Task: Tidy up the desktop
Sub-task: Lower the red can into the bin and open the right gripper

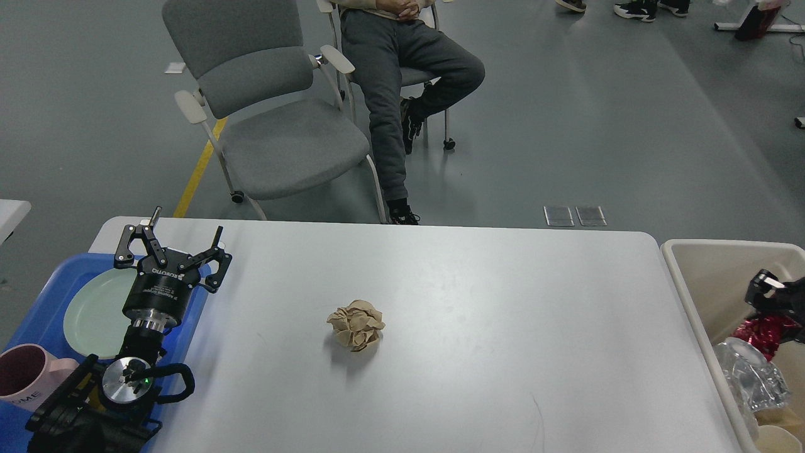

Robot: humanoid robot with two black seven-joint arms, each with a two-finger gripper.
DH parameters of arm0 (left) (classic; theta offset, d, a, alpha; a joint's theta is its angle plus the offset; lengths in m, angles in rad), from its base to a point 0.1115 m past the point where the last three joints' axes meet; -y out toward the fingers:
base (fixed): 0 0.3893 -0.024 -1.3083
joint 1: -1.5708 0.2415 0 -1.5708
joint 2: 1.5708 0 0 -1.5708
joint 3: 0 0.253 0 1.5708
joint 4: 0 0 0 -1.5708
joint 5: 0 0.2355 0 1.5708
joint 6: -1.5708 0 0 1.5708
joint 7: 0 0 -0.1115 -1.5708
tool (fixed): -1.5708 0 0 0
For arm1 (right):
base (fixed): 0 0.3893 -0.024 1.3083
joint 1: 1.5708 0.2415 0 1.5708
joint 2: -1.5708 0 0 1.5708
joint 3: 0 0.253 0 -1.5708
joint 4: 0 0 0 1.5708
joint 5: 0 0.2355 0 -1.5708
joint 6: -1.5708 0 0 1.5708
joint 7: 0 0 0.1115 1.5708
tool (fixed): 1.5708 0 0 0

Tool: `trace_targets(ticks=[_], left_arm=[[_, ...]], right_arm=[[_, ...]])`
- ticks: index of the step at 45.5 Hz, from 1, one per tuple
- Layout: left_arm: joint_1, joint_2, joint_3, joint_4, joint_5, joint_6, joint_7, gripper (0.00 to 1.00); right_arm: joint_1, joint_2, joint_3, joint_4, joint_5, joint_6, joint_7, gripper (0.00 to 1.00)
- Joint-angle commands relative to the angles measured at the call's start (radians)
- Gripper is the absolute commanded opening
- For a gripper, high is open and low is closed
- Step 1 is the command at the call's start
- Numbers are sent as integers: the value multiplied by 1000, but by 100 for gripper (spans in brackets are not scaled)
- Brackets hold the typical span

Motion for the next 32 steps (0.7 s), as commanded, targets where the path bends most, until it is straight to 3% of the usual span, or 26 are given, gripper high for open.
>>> trace_targets(ticks=[1,11,17,32], left_arm=[[0,0,0,0,0,0,0,97],[0,0,0,0,0,0,0,97],[0,0,0,0,0,0,-2,97],[0,0,0,0,0,0,-2,97]], right_arm=[[-212,47,114,-189,1,-54,2,0],[-537,234,168,-518,11,-220,2,0],[-572,263,175,-530,11,-270,-1,0],[-605,280,175,-527,11,-274,-1,0]])
